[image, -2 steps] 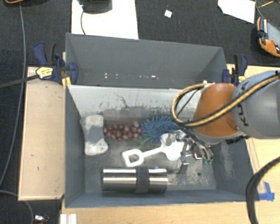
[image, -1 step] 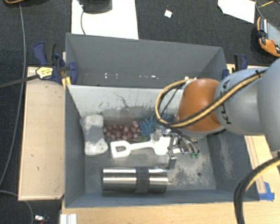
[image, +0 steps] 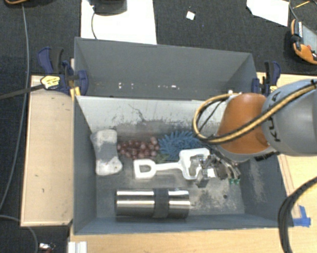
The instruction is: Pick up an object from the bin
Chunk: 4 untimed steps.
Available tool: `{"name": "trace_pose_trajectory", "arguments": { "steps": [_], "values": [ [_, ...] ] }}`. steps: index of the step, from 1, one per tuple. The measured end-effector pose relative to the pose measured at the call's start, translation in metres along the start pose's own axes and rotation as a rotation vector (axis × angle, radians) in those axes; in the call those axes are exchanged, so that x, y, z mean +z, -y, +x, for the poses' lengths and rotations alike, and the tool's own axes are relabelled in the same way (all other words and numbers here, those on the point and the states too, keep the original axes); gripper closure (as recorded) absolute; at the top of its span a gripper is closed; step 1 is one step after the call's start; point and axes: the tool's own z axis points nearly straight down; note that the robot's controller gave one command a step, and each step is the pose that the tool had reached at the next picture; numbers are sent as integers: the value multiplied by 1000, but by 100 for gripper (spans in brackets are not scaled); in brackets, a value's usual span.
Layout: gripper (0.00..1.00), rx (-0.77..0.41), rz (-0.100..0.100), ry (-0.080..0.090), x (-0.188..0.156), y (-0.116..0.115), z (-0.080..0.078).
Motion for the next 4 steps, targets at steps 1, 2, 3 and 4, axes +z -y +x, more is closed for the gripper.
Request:
{"name": "trace_pose_trajectory", "arguments": {
  "steps": [1,2,3,4],
  "values": [
    [100,0,0,0,0,0,0],
    [100,-2,-1,-4,-31,0,2],
    [100,-4,0,1,-49,0,0],
    [100,-5,0,1,-64,0,0]
  ]
}}
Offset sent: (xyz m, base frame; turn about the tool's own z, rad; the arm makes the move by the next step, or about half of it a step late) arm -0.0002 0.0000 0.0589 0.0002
